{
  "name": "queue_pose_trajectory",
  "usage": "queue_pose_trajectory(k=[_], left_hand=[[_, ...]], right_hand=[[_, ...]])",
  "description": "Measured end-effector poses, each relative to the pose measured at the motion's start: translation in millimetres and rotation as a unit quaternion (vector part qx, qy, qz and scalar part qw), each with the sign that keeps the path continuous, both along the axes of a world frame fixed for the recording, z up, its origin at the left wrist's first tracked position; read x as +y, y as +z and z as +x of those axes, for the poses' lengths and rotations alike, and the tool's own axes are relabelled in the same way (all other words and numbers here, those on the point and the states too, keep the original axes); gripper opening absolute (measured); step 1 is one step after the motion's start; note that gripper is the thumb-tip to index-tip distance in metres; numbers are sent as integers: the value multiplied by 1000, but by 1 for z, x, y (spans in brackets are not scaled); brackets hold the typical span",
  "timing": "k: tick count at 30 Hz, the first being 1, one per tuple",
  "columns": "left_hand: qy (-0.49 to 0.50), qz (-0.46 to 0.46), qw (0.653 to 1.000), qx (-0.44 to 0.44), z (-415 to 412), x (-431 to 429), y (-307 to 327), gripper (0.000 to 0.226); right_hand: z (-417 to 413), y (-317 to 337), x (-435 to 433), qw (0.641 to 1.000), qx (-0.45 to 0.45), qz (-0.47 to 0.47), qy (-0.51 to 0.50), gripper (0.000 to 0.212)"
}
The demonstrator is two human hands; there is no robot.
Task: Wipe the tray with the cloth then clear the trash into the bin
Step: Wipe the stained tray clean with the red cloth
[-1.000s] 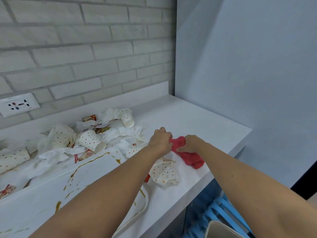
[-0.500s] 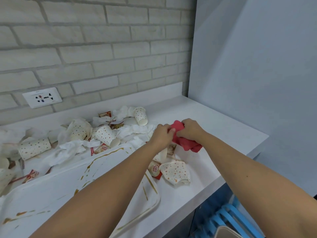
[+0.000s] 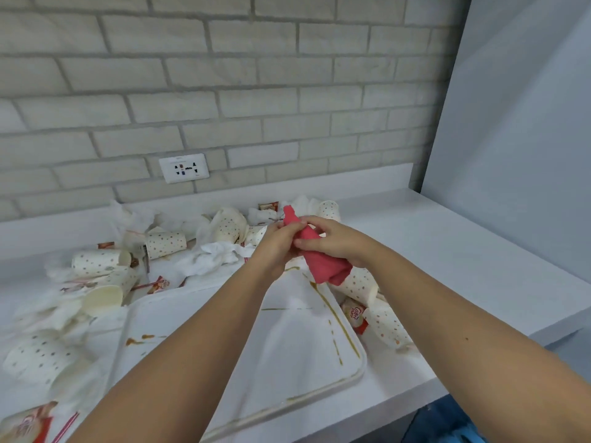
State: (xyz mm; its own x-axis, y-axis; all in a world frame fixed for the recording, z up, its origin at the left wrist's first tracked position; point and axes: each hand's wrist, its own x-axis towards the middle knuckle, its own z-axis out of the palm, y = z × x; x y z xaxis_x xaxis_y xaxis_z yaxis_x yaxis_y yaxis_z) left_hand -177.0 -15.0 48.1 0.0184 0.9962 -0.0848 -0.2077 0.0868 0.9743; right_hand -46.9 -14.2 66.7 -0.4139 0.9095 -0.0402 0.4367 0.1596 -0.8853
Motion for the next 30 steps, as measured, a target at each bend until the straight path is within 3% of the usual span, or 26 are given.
queue_pose_trajectory(k=[4,7,11,13,17,19,22,26,30], left_hand=[[8,-15,998,66,-46,-17,-6,20],[30,-57,987,150,-84,-27,-14,31],[134,-69,956,251,-136,-46,-36,27],[197,-69,929,307,-164,-58,-52,20],[273,-86,827,485,-206,-80,-82,23],[287,-106,792,529,-217,-89,-95,23],[300,-126,788,522,-223,-99,-104,27],[345,-130,809,458,-226,-102,-106,29],[312,-176,803,477,-232,-100,-115,24]], right_hand=[[-45,-9,-2,999,12,-30,29,39],[-72,-15,-2,998,7,-44,39,36],[-95,-20,1,998,-49,2,43,41],[-104,-24,3,991,-112,56,52,40],[-113,-42,3,963,-234,104,84,35],[-117,-52,1,945,-292,112,92,41],[-122,-66,-2,918,-359,133,104,43],[-125,-79,-4,881,-444,132,96,45],[-130,-87,-13,882,-450,112,86,53]])
